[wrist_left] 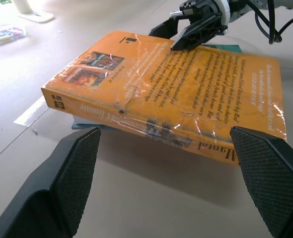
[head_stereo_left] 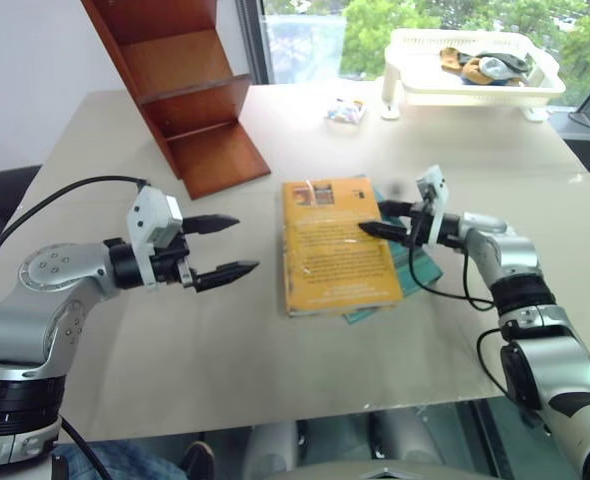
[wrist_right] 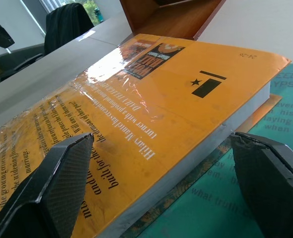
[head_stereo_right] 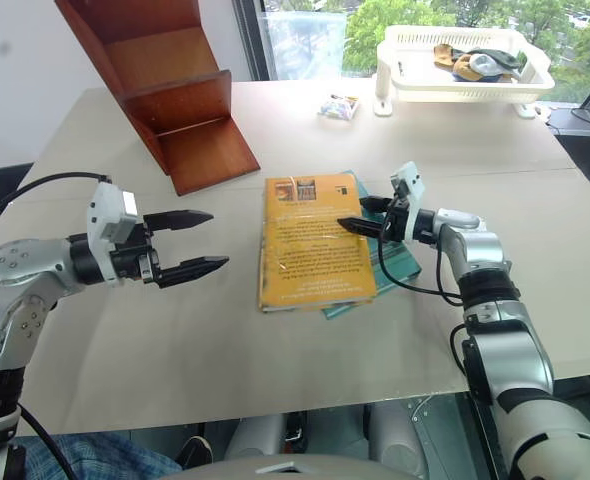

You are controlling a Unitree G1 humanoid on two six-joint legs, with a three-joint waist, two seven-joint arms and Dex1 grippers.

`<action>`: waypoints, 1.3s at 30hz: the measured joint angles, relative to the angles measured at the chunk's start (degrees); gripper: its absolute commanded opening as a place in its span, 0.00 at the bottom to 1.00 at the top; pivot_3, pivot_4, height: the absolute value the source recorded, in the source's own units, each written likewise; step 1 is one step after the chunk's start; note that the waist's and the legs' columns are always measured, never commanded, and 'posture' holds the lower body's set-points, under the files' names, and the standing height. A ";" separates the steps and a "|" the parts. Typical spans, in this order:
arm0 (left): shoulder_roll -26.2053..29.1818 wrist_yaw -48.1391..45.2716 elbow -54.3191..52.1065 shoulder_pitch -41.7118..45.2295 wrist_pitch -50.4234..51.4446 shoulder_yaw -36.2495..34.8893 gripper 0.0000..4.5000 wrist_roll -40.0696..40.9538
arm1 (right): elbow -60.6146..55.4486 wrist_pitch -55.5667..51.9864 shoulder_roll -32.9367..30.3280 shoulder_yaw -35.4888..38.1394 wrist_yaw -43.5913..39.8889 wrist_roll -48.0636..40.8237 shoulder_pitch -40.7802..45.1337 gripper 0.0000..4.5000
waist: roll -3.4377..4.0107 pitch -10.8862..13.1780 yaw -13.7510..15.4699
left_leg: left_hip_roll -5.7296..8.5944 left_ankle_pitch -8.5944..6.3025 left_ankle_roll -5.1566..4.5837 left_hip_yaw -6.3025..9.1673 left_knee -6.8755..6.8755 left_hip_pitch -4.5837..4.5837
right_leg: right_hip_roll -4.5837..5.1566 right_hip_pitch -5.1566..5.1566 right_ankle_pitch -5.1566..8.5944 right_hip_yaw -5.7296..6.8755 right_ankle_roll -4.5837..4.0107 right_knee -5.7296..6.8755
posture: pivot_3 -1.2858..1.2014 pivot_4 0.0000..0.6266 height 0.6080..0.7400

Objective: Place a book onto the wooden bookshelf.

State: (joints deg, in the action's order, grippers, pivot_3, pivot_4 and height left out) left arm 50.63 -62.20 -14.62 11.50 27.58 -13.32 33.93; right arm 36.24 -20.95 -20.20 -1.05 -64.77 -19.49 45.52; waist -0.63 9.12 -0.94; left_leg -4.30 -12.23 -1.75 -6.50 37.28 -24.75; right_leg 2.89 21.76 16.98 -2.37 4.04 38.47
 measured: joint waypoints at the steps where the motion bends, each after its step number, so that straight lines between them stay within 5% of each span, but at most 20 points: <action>1: 0.00 0.00 0.00 0.00 0.00 0.00 0.99 0.00 | -0.10 0.00 0.04 -0.08 -0.05 0.04 0.00 1.00 | 0.00 0.00 0.00 | 0.00 0.00 0.00 0.00 0.00 0.00 | 0.00 0.00 0.00 0.00 0.00 0.00 | 0.52 0.24 1.00; 18: -5.12 5.16 3.19 0.30 5.37 0.58 0.99 1.12 | -2.17 0.72 -1.48 -0.17 -0.55 0.63 -0.80 1.00 | -0.01 0.00 0.20 | 0.01 -0.01 -0.02 0.02 0.01 -0.01 | 0.01 0.00 0.00 0.03 0.00 0.02 | 0.52 0.24 1.00; 31: -12.00 10.73 10.82 4.28 22.39 -0.25 0.99 11.71 | -27.02 -9.23 -14.59 8.97 -1.16 -9.38 -15.20 1.00 | -0.03 0.02 0.16 | 0.03 -0.04 -0.07 0.10 0.00 -0.02 | 0.04 -0.02 0.00 0.04 0.01 0.02 | 0.52 0.24 1.00; 39: -17.31 19.04 21.28 11.35 41.90 -4.70 0.99 22.23 | -52.53 -21.87 -33.83 20.57 -7.24 -24.15 -27.03 1.00 | -0.33 0.10 0.09 | 0.07 -0.12 -0.20 0.52 0.01 -0.01 | 0.08 -0.08 0.00 0.14 0.02 -0.03 | 0.52 0.24 1.00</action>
State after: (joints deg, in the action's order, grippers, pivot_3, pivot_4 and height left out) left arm 33.31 -43.16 6.66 22.85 69.48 -18.01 56.16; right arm -16.29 -42.82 -54.03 19.52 -72.01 -43.64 18.49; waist -0.96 9.22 -0.85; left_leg -4.22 -12.35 -1.95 -5.98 37.30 -24.76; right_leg 2.97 21.68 16.99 -2.24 4.06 38.44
